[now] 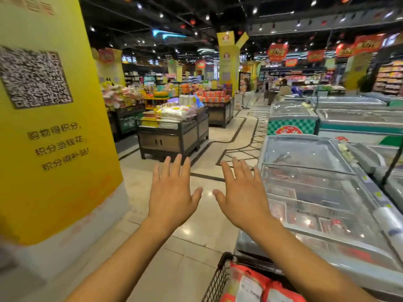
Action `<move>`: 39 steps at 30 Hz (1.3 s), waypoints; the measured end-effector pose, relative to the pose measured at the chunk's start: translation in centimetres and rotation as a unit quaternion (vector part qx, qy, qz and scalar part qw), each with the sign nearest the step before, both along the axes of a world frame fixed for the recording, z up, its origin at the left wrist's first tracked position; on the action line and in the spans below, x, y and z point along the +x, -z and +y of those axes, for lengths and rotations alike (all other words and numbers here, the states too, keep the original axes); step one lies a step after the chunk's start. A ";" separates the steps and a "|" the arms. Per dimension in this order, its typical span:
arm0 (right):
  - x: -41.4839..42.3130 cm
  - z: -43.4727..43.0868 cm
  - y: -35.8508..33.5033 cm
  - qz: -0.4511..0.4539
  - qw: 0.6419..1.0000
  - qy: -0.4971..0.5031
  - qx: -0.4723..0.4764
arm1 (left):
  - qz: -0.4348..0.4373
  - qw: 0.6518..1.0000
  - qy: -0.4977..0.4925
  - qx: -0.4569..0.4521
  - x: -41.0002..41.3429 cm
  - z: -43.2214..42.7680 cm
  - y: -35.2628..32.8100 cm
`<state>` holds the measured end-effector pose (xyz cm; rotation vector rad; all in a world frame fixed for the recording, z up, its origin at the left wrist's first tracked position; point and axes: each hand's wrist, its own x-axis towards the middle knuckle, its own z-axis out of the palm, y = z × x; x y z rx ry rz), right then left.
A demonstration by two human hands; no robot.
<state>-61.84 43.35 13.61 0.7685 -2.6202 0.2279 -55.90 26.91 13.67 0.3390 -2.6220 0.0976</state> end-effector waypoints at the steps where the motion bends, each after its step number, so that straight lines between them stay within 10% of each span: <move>1: 0.0 -0.6 -0.3 0.000 1.000 -0.020 -0.001 | 0.001 1.000 -0.021 -0.001 0.6 -0.4 -0.2; 15: 7.4 -12.8 0.5 -0.008 0.953 -0.301 0.018 | -0.028 0.948 -0.318 0.014 16.2 -5.2 0.6; 39: 53.6 -35.8 3.4 0.022 0.711 -0.698 0.078 | -0.009 0.706 -0.701 0.095 62.5 -13.2 5.9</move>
